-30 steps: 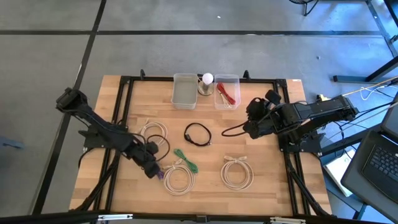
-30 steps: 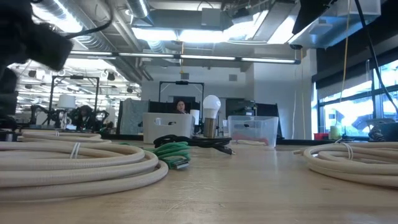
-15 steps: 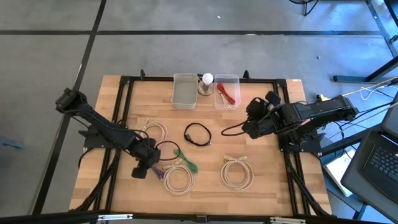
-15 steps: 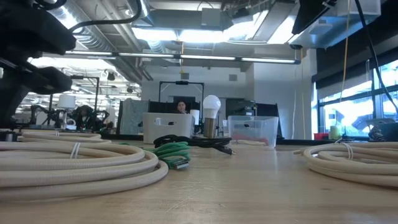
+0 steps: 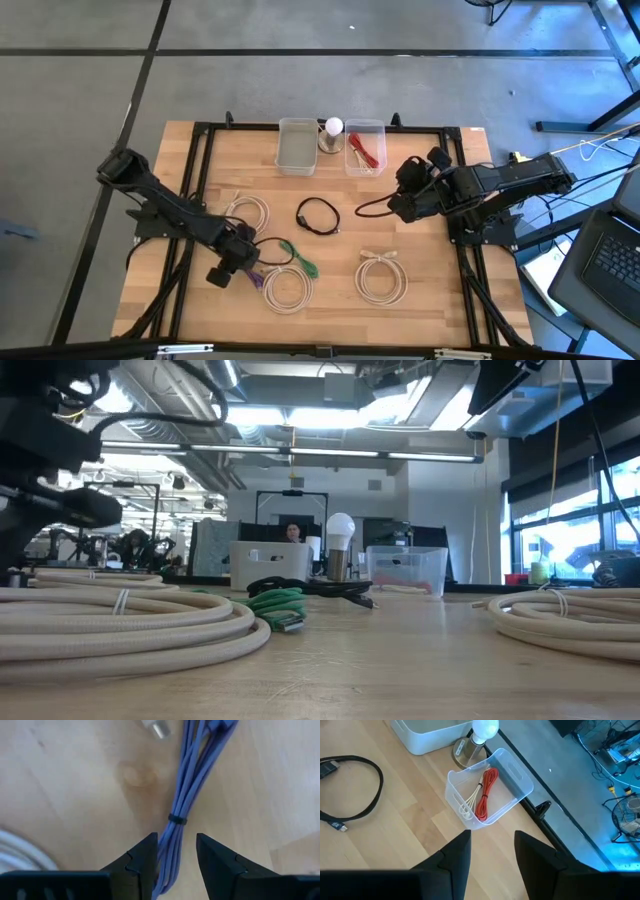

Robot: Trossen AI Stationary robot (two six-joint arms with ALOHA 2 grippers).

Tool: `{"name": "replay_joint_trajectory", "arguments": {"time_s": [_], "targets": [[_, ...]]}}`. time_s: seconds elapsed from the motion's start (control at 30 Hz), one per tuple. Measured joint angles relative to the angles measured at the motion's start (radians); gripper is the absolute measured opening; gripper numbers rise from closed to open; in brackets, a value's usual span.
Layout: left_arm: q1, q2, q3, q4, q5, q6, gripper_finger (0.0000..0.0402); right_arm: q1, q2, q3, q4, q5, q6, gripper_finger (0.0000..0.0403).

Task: Pick & Place USB Port
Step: Put the violet charger cable into the transparent bin

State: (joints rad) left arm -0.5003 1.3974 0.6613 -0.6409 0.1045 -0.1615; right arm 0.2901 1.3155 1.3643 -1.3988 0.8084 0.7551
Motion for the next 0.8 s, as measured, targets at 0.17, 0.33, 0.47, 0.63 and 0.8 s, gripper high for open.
{"name": "replay_joint_trajectory", "arguments": {"time_s": [0.17,0.33,0.47,0.63,0.8], "targets": [[0.000,0.051,0.000,0.058,0.024,0.001,0.0128,0.000,0.000,0.000,0.002,0.000,0.000,0.0153],[-0.001,0.104,0.005,0.076,0.021,0.041,0.0121,0.000,0.000,0.000,0.008,0.001,0.004,0.0153],[-0.003,0.120,0.007,0.069,-0.024,0.021,0.0095,0.000,0.000,0.000,0.015,0.002,0.003,0.0153],[-0.001,0.076,0.051,-0.039,-0.059,-0.067,0.0018,0.000,0.000,0.000,0.016,0.002,0.000,0.0153],[-0.009,-0.033,0.167,-0.229,-0.189,-0.180,0.0011,0.000,0.000,0.000,0.019,0.009,-0.002,0.0153]]}}
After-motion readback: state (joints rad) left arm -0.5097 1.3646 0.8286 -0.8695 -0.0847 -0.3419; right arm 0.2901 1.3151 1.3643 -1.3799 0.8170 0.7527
